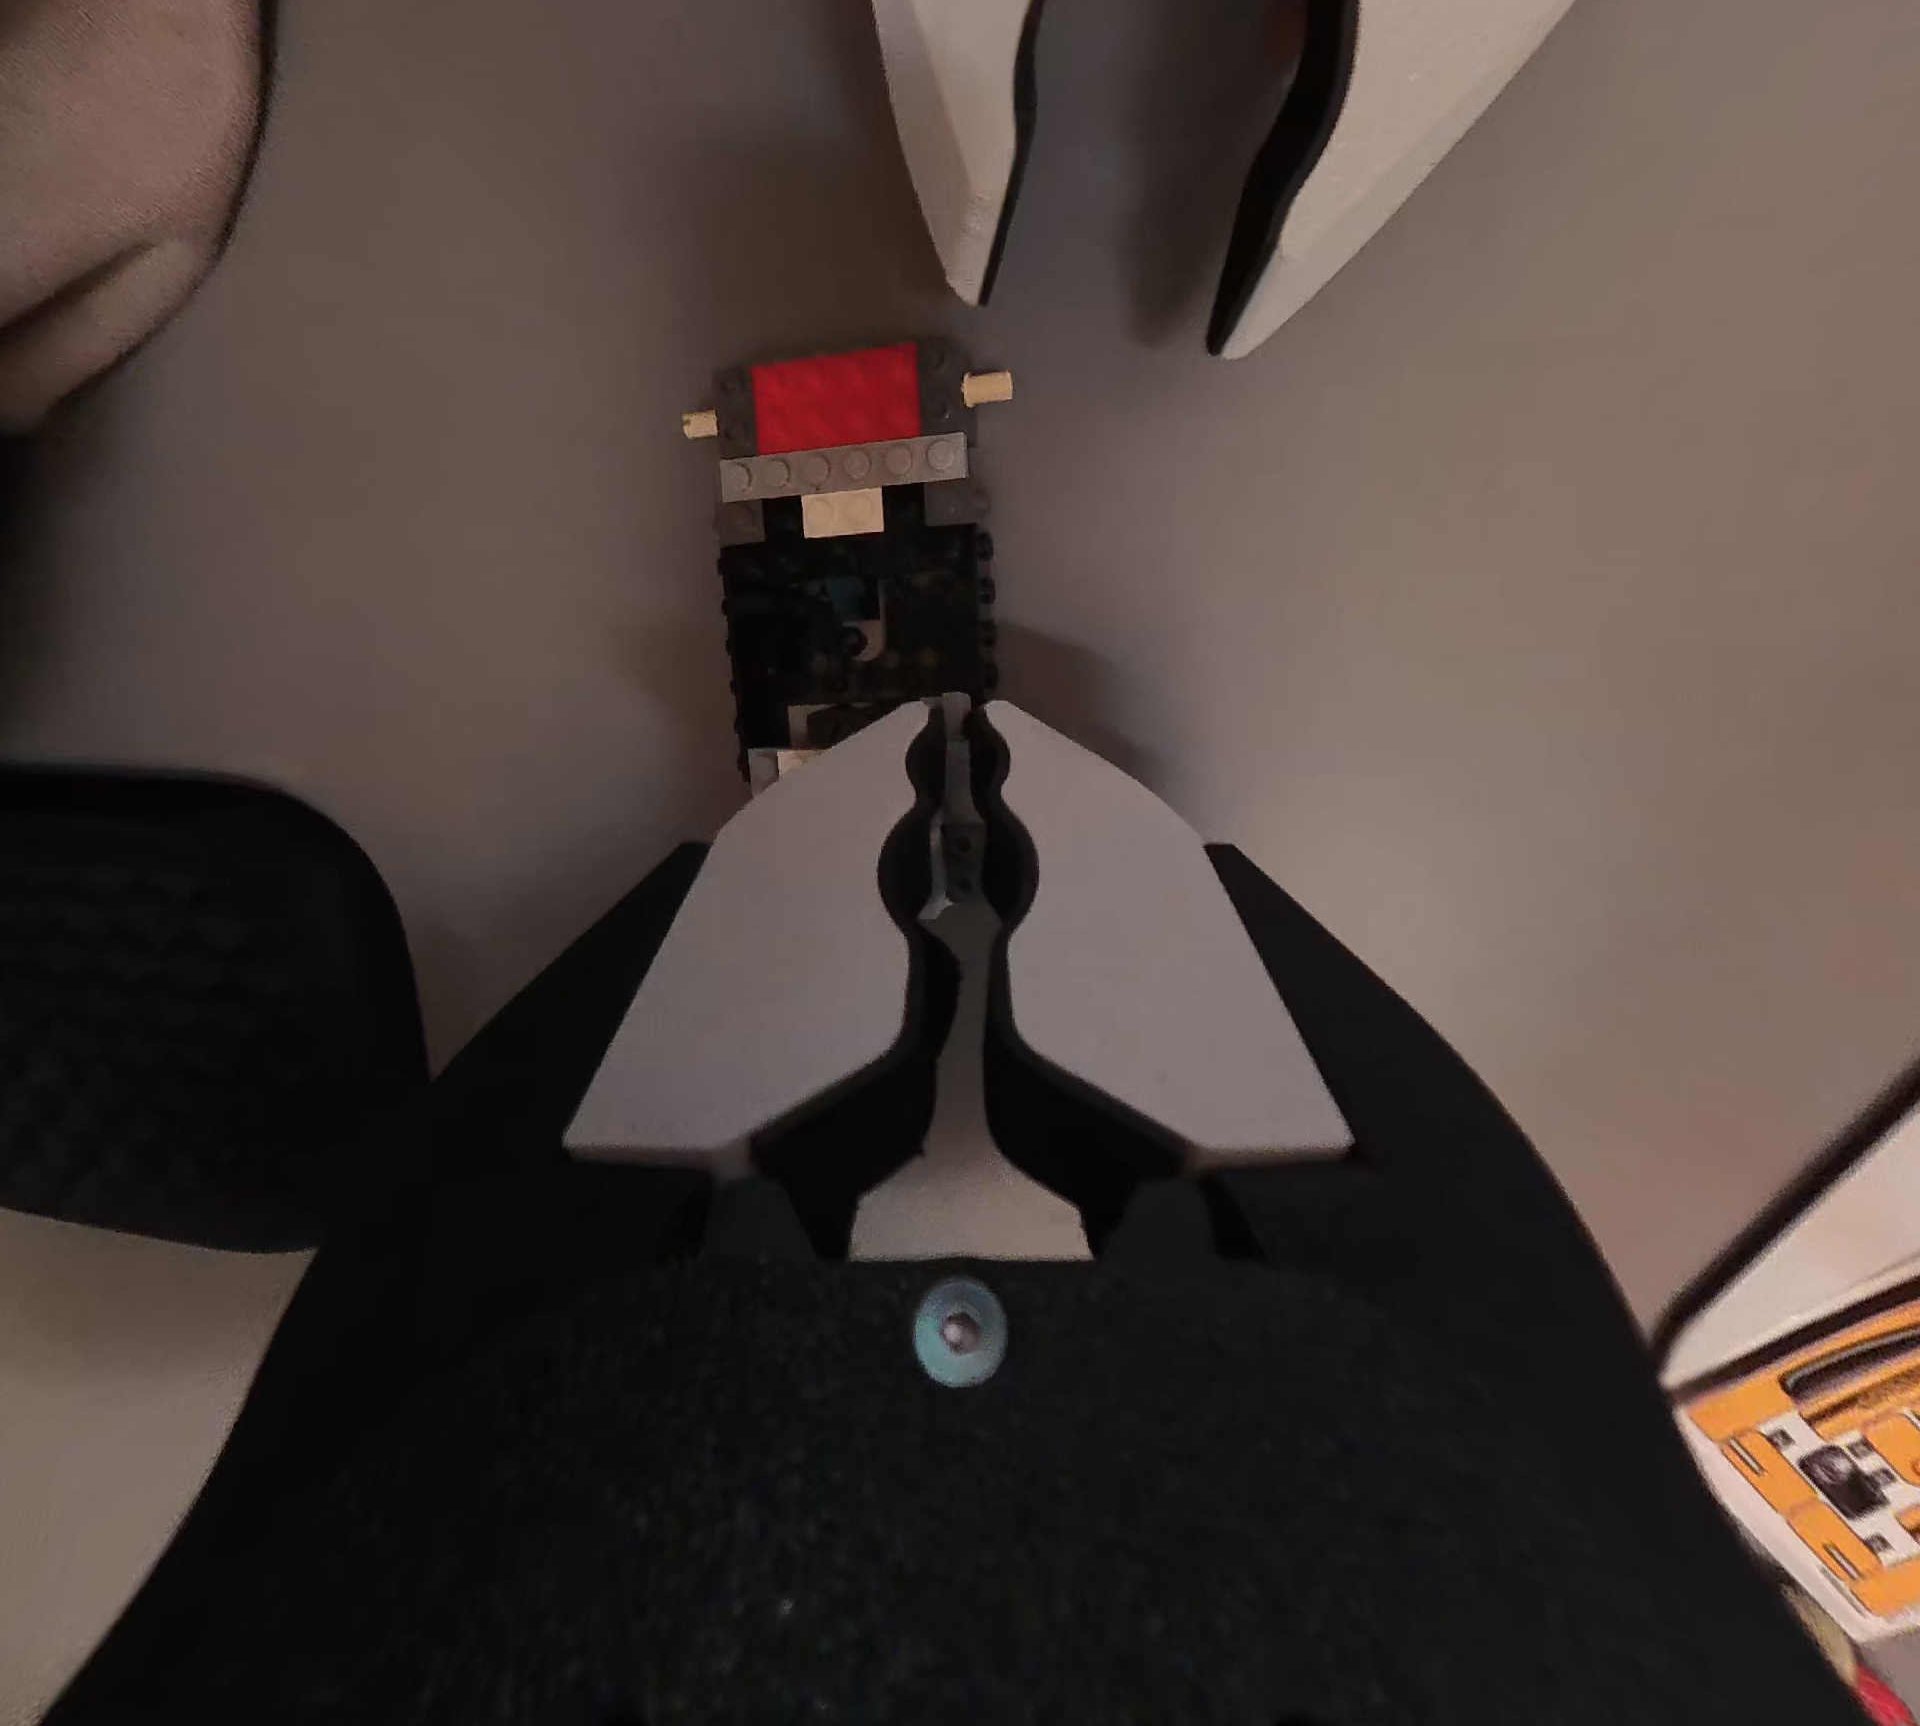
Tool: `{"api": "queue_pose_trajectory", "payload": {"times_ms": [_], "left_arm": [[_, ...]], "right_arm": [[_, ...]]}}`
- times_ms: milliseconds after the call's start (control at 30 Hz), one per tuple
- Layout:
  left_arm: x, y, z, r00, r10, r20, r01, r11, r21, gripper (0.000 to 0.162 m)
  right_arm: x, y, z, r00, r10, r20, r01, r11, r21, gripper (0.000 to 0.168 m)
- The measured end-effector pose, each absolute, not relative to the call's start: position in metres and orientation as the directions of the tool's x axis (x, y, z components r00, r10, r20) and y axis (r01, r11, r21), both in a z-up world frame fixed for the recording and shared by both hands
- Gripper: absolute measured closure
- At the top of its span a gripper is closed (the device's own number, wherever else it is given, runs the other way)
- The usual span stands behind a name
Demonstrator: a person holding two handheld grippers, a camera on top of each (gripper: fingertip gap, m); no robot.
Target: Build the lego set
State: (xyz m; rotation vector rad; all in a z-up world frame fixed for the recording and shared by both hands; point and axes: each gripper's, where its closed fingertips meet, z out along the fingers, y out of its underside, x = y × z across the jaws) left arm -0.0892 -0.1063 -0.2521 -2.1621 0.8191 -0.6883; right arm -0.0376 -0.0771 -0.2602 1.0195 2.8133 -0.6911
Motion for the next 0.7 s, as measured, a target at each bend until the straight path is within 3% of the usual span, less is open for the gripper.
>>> {"api": "queue_pose_trajectory", "payload": {"times_ms": [700], "left_arm": [[-0.087,-0.106,-0.254,0.663,-0.722,0.199,-0.356,-0.537,-0.765,0.13]], "right_arm": [[-0.026,-0.076,-0.259,-0.824,0.554,0.117,0.489,0.801,-0.346,0.166]]}}
